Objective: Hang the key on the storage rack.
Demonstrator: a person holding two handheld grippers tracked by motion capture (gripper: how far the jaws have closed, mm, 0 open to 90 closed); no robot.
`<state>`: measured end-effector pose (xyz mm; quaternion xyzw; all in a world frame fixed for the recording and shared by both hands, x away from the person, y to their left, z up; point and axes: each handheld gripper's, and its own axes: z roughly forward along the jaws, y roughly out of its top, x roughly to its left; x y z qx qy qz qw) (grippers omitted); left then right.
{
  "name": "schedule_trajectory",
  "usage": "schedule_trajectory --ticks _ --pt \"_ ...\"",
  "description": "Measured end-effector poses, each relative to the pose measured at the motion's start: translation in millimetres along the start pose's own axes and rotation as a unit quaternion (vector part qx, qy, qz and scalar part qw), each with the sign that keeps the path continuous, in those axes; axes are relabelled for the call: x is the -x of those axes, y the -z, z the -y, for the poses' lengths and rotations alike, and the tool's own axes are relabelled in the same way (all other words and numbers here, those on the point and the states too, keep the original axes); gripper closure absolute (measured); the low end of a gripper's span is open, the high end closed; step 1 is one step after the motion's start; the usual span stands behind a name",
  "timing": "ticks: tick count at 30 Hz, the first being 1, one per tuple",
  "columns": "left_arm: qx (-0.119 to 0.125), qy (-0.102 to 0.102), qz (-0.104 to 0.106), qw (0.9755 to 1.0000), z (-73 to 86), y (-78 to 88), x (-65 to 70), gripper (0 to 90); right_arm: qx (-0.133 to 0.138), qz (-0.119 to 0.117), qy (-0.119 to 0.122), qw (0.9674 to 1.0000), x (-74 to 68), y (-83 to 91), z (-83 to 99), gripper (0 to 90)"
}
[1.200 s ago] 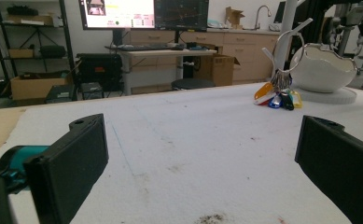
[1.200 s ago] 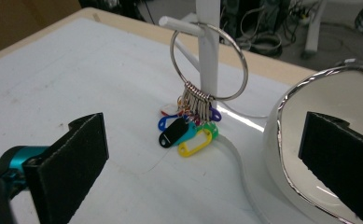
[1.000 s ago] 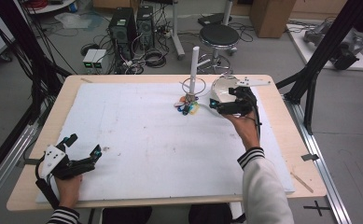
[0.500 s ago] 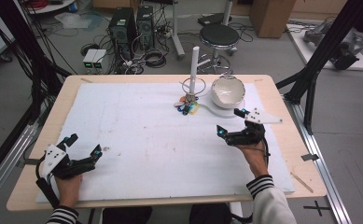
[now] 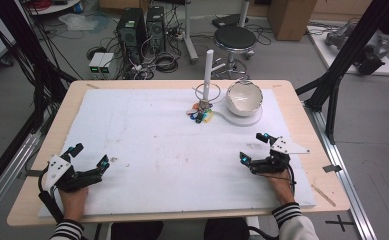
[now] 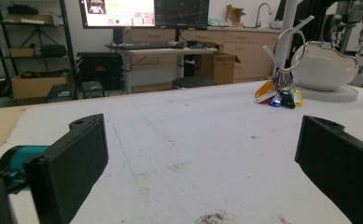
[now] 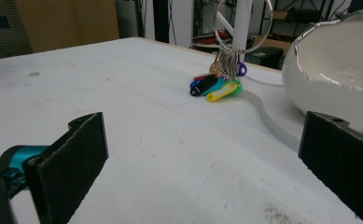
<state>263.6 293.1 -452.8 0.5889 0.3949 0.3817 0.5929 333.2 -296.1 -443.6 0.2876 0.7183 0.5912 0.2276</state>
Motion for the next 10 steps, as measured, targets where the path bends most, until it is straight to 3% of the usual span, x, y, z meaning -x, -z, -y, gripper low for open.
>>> schedule_trajectory --ticks 3,7,10 --pt "-0.001 0.0 0.0 1.0 0.0 -0.1 0.0 3.0 0.014 0.007 -0.007 0.9999 -1.5 3.9 4.3 0.9" --pt "-0.001 0.001 -0.001 1.0 0.0 -0.3 -0.2 3.0 0.023 -0.009 0.002 0.9997 -1.7 4.8 6.1 1.0" --pt "-0.001 0.0 -0.001 1.0 -0.1 -0.3 -0.4 2.9 0.026 -0.013 -0.009 0.9995 -0.7 6.3 6.7 1.0"
